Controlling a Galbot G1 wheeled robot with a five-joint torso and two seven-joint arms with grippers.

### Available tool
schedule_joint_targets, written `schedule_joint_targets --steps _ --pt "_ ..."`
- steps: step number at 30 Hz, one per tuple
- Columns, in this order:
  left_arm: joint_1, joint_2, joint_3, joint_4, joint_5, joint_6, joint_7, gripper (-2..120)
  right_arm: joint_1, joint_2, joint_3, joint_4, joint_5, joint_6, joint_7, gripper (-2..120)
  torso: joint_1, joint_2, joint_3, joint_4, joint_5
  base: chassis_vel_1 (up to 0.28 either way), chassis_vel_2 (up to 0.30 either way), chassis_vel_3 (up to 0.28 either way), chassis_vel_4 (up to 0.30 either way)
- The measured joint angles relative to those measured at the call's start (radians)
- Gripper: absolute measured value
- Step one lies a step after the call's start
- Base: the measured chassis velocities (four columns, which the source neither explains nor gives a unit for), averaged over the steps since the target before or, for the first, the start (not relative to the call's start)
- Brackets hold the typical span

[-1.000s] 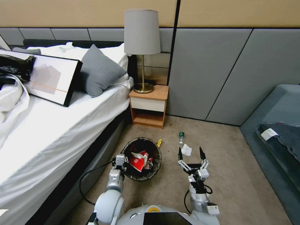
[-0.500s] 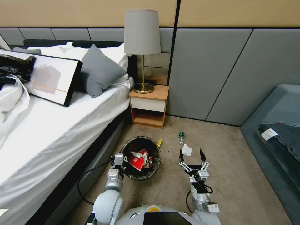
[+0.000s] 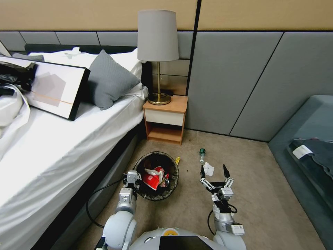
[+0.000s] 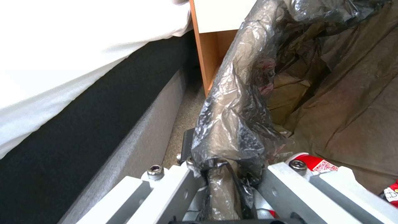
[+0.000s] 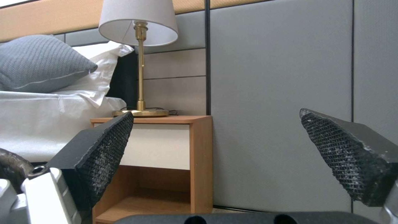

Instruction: Pick up the trash bin, then pick up the garbage from the floor and place it into the trash bin.

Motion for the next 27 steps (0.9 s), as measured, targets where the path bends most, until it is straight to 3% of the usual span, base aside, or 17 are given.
schedule_joint_targets --steps 17,23,27 --pt "0.0 -0.007 0.005 0.002 0.005 -0.001 0.0 2 0.066 -0.005 0.062 -0.041 -0.044 0.085 -0.029 100 0.0 0.0 0.0 0.0001 0.0001 -0.016 0.013 0.013 -0.019" --pt "0.0 -0.005 0.005 0.003 0.006 -0.001 0.0 2 0.107 -0.024 0.081 -0.043 -0.058 0.07 -0.014 100 0.0 0.0 0.0 0.0001 0.0001 0.0 0.0 0.0 0.0" --pt "0.001 -0.004 0.005 0.005 0.007 -0.001 0.0 2 0.173 -0.044 0.088 -0.026 -0.05 0.012 0.003 100 0.0 0.0 0.0 0.0001 0.0 0.0 0.0 0.0 0.0"
